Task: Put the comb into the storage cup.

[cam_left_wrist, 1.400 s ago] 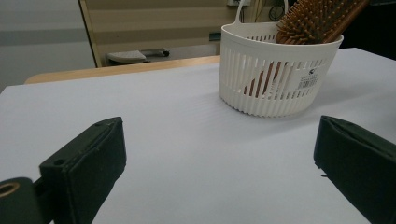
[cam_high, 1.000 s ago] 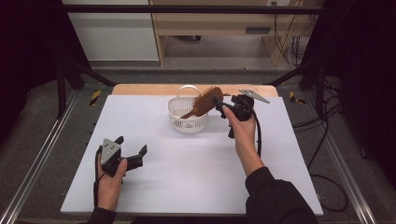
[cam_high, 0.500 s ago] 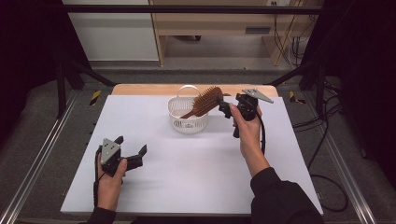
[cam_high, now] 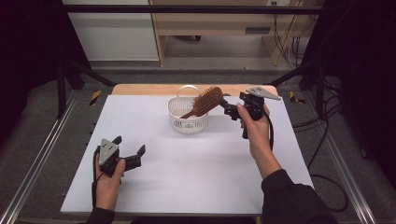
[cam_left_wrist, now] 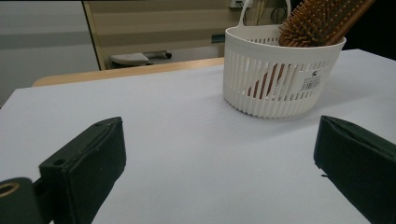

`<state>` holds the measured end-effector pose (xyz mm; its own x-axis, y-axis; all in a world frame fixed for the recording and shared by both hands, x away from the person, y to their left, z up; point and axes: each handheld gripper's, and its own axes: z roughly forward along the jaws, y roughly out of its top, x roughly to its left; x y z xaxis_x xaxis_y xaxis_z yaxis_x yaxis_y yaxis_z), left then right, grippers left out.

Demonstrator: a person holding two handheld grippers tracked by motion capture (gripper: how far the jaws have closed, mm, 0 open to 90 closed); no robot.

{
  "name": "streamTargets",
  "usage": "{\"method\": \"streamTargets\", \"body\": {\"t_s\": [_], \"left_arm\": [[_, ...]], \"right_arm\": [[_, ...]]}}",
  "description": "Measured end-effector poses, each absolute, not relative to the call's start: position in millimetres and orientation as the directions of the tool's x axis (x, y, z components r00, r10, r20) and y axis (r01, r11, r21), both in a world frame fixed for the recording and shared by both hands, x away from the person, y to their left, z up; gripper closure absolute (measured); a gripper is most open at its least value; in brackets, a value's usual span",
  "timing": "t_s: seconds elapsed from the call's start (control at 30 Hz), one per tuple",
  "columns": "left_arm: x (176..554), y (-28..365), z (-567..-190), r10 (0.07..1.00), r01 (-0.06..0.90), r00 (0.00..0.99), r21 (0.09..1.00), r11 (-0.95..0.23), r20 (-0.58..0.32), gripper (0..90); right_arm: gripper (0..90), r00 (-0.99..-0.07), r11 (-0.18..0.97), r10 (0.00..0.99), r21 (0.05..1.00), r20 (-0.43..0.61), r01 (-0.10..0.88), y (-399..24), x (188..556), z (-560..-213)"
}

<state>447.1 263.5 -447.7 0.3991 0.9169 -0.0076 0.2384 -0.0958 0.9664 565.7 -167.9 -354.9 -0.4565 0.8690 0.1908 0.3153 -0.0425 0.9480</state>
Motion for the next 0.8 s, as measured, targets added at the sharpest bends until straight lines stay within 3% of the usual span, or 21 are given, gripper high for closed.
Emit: {"method": "streamTargets", "body": {"t_s": [0.4, 0.8], "left_arm": [[441, 291, -443, 0.933, 0.223, 0.357, 0.974, -0.034, -0.049, 2.0], [433, 297, -440, 0.934, 0.210, 0.354, 0.977, -0.034, -0.043, 2.0]], "right_arm": [[4.0, -0.435, -0.020, 0.890, 0.965, 0.136, 0.261, -176, 557, -342], [6.0, -0.446, 0.007, 0.891, 0.979, 0.088, 0.206, -190, 547, -347]]}}
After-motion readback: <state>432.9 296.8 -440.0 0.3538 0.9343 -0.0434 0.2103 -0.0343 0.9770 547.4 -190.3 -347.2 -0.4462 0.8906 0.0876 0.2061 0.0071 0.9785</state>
